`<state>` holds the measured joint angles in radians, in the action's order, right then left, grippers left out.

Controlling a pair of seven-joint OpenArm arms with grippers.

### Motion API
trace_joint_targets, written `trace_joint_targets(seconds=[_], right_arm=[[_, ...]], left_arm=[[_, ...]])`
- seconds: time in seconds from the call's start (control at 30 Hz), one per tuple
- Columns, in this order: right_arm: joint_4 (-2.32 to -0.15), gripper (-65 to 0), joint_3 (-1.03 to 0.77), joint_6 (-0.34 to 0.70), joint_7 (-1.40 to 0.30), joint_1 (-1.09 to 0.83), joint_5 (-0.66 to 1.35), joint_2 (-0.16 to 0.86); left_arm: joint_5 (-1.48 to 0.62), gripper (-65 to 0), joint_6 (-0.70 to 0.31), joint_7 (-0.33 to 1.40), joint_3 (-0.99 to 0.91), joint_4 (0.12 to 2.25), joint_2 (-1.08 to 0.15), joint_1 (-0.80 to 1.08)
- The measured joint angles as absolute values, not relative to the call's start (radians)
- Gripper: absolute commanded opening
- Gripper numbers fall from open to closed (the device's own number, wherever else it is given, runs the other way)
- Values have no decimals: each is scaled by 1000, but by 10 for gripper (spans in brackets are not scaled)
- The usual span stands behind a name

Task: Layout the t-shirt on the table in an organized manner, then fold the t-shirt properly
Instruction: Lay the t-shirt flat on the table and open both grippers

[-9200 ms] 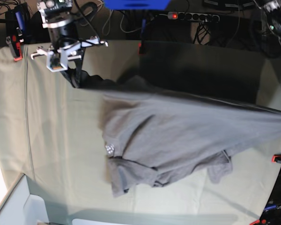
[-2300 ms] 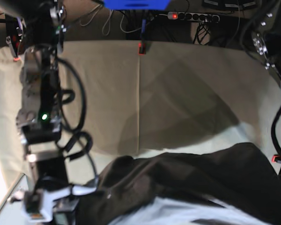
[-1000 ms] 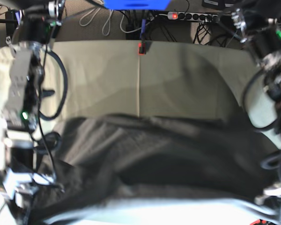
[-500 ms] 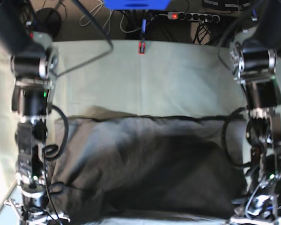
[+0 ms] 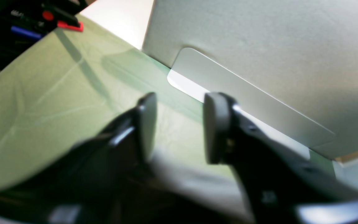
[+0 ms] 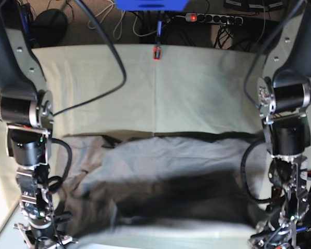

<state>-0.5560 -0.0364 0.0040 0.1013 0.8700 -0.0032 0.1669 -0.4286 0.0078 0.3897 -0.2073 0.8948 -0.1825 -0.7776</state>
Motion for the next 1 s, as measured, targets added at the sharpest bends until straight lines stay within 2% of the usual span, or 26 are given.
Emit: trace_joint_targets(seconds=[0.07, 0.13, 0.2, 0.37, 0.5, 0.63, 0.83, 1.0], right_arm=[[-556, -264, -19, 6, 109, 869, -4, 166], [-558, -214, -19, 5, 116, 860, -6, 170], [-561, -191, -19, 4, 119, 839, -6, 180], [-559, -191, -22, 6, 111, 749, -6, 197], [-574, -191, -26, 5, 115, 664, -6, 197], [-711, -191, -27, 4, 115, 502, -9, 197], [-938, -191, -27, 6, 103, 279, -7, 187], [-1092, -191, -27, 7, 101, 89, -7, 186]], left_arm=[[-432, -245, 3, 388, -208, 895, -177, -780], [-434, -227, 4, 389, -208, 893, -179, -779], [-430, -227, 4, 387, -213, 891, -183, -771], [-430, -227, 7, 389, -213, 914, -180, -670], [-430, -227, 11, 382, -213, 1020, -182, -524], [-429, -227, 7, 389, -226, 1106, -185, -382], [-426, -227, 12, 392, -393, 1219, -178, -160], [-430, -227, 5, 384, -450, 1209, -186, -78]])
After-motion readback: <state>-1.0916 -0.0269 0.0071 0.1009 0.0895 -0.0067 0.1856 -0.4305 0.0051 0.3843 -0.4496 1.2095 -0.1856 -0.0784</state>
